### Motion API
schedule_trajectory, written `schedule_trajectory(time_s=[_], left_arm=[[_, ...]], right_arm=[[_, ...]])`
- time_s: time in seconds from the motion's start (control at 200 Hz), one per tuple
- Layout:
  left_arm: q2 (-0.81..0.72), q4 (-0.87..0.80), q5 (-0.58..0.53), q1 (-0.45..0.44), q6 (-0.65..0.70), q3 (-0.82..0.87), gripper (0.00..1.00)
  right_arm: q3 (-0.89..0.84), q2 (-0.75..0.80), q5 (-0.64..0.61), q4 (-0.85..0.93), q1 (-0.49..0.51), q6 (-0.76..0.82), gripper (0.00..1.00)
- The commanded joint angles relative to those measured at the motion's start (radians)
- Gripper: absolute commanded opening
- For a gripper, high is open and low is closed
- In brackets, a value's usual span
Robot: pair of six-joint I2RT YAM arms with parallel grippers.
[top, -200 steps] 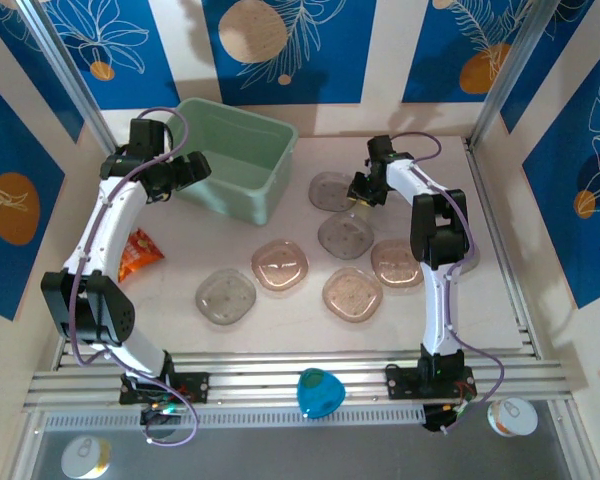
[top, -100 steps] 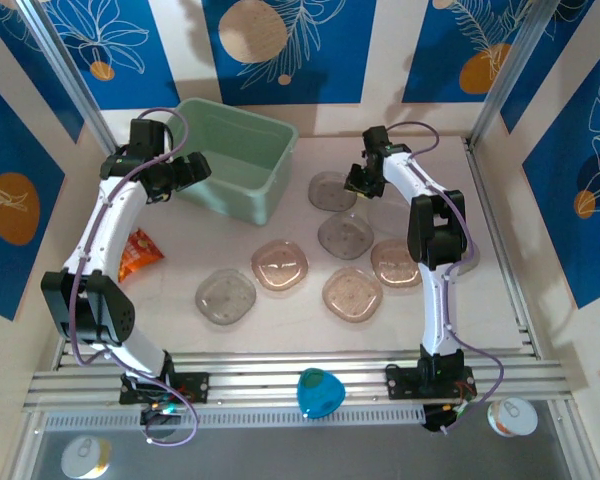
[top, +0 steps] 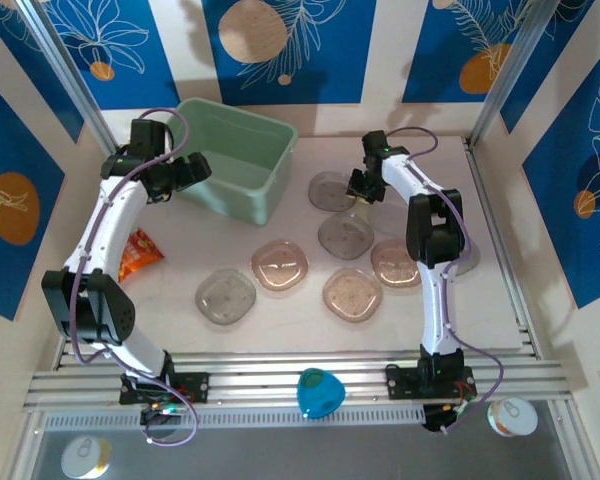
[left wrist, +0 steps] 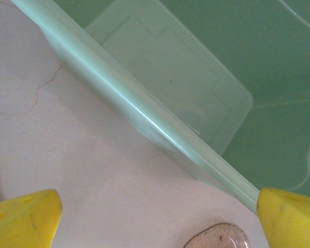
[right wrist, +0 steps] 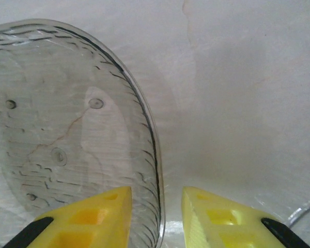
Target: Place the plates into the plastic bin on the countertop
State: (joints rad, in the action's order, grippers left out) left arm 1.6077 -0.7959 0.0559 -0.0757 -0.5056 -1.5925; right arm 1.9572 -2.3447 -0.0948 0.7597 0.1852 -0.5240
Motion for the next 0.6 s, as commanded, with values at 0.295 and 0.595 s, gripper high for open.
schedule_trajectory(time_s=[0.295, 0.595], left_arm=[[0.002, -0.04, 0.027, 0.01, -0.03, 0.014, 0.97], [-0.004, -0.049, 0.033, 0.008, -0.035, 0.027, 0.97]], right_arm=[[0.031, -0.053, -0.016, 0.005, 0.004, -0.005, 0.23], [-0.029, 0.028, -0.06, -0.056, 0.013, -0.019, 0.11]])
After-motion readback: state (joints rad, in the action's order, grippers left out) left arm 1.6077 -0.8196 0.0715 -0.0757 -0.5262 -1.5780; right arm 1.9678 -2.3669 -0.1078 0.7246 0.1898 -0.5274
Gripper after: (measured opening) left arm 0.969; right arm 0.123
